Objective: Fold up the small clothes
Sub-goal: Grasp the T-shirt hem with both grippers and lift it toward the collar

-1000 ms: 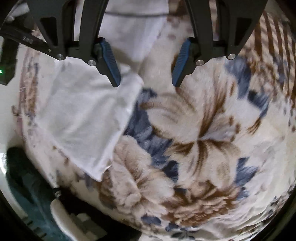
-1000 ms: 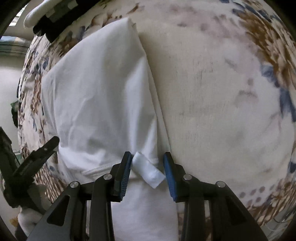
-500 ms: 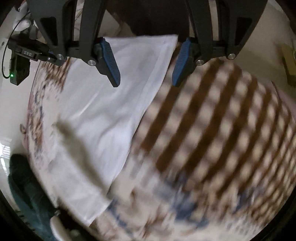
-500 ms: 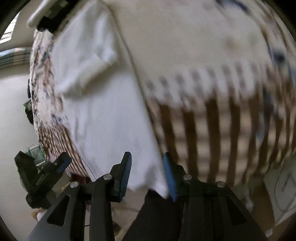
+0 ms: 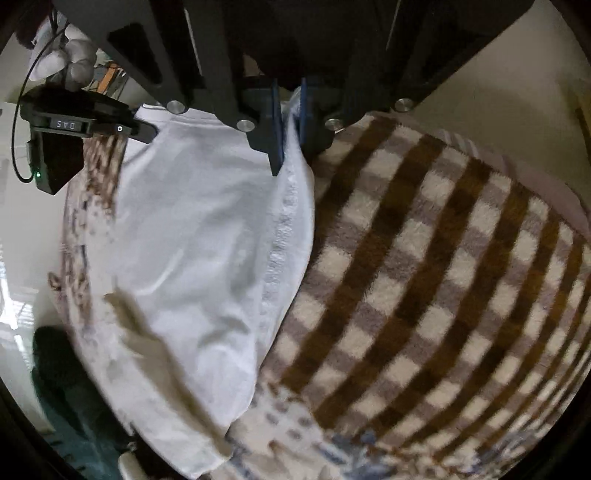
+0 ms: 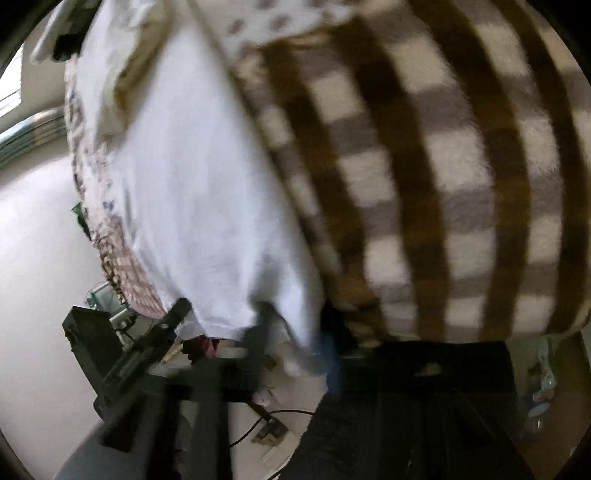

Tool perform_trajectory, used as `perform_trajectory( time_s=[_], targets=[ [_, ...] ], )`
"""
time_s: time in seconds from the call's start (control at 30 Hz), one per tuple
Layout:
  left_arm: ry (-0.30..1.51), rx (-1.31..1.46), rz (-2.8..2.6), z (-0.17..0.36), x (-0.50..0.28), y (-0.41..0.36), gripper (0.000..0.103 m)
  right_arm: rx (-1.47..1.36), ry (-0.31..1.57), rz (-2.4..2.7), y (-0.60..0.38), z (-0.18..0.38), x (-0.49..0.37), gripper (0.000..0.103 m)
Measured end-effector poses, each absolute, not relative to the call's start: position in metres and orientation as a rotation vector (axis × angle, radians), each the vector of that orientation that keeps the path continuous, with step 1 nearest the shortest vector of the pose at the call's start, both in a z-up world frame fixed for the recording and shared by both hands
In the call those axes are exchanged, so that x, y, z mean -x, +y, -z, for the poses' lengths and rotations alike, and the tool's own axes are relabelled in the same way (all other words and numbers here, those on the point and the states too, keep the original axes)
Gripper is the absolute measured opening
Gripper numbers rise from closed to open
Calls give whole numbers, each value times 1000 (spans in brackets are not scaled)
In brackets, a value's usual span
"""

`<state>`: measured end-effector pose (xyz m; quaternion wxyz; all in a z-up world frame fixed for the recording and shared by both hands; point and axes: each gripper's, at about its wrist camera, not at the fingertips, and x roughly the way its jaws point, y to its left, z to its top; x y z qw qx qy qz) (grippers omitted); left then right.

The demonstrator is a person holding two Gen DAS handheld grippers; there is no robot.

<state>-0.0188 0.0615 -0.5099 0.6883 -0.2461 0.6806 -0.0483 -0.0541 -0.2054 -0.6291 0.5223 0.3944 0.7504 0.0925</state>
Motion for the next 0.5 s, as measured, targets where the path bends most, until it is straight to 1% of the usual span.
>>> perform_trajectory(
  time_s=[0.13,0.27,0.37,0.5],
  targets=[
    [1478,636,127,484,17,63,5,-984,1753,-256,-206,605,54,6],
    [1406,788,136,451,-1,73,5,-1022,1700,-293,-219,572,43,6],
    [1330,878,170,427,-40,73,5,-1040,1638,-316,-229,544,23,6],
    [1252,961,230,414,-107,67,5,-1071,1542,-325,-247,512,-20,6]
  ],
)
